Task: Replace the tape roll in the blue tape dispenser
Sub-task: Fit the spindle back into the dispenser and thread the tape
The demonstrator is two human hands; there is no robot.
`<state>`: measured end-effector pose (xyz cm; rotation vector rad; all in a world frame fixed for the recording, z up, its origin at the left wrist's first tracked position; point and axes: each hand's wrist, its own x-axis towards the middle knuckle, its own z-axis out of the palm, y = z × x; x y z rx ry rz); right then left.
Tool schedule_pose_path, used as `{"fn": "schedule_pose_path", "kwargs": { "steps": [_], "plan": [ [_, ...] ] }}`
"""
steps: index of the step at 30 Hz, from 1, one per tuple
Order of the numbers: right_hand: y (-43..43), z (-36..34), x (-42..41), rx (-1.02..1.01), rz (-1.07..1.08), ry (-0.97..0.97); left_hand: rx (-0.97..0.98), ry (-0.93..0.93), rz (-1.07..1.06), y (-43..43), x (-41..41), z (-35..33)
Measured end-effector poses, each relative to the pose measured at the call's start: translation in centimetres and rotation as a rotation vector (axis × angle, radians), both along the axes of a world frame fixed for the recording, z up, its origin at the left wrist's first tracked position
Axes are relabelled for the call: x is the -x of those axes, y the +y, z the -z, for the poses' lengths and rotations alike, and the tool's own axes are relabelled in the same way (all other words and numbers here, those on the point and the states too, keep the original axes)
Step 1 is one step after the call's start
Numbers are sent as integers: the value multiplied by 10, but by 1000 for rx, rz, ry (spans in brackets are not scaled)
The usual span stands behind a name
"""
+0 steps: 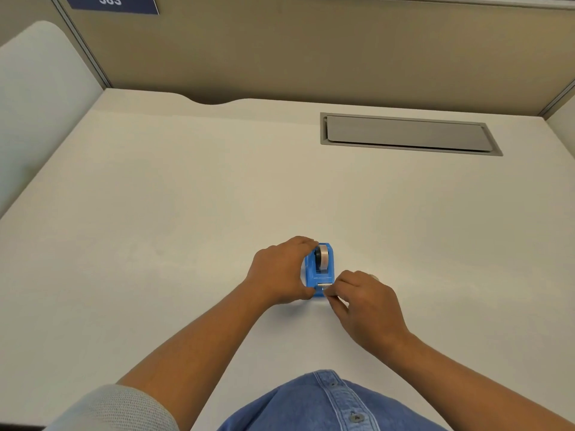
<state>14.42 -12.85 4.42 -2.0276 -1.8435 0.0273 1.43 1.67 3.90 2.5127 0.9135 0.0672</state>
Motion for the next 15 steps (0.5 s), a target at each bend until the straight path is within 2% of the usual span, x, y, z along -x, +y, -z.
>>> {"fn": "schedule_pose_path", "kwargs": {
  "steps": [15],
  "plan": [
    [5, 24, -6, -110, -135, -184, -5, -17, -8, 0, 0, 2]
  ]
}}
